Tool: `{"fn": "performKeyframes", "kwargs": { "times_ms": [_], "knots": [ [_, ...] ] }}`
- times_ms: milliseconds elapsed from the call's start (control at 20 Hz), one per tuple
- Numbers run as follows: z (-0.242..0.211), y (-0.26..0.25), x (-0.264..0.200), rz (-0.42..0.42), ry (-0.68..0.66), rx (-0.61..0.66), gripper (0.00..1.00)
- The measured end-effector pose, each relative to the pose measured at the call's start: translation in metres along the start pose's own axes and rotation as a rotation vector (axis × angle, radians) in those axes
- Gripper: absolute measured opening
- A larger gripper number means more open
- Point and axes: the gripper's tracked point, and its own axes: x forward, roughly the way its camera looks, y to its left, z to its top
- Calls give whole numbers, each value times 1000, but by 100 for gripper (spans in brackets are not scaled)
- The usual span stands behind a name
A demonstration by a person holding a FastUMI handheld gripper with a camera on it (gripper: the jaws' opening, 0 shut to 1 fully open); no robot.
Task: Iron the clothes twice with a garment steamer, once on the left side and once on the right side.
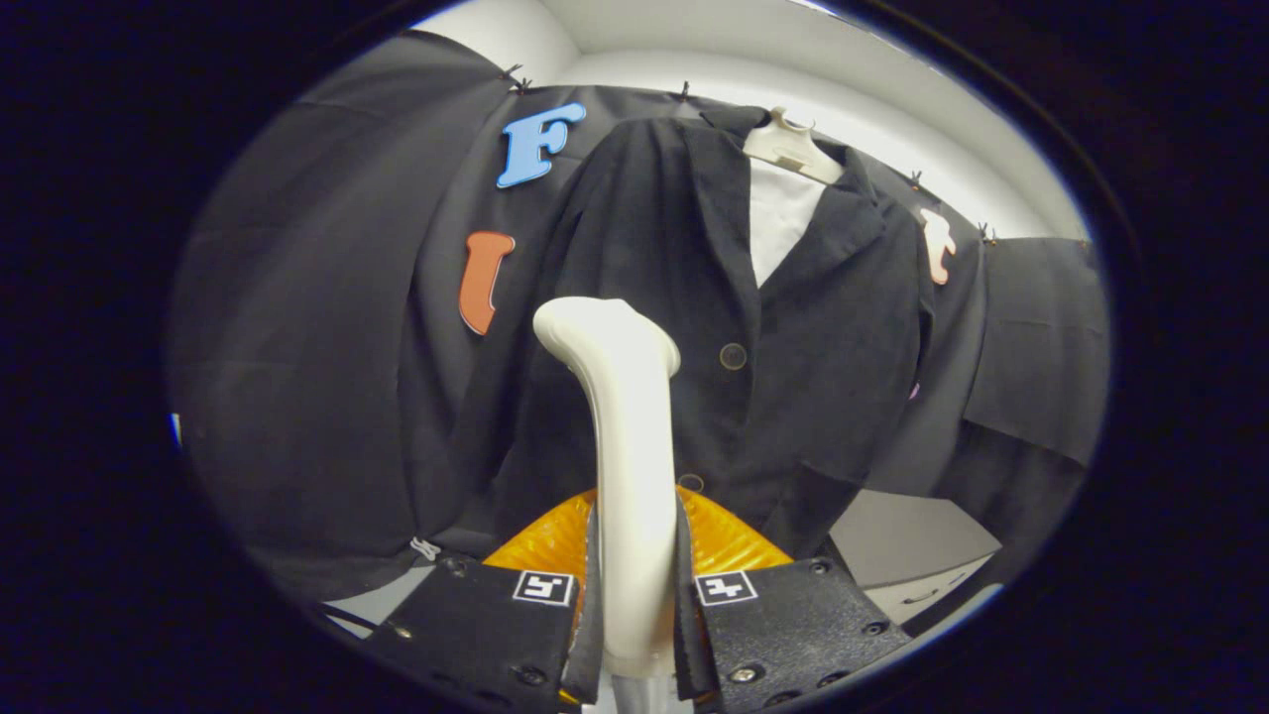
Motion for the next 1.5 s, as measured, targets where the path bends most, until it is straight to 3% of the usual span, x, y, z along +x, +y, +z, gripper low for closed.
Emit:
{"fn": "performKeyframes", "kwargs": {
  "times_ms": [1000, 1500],
  "knots": [
    [-136, 26, -7, 39, 206, -97, 31],
    [-168, 34, 1, 52, 269, -133, 32]
  ]
}}
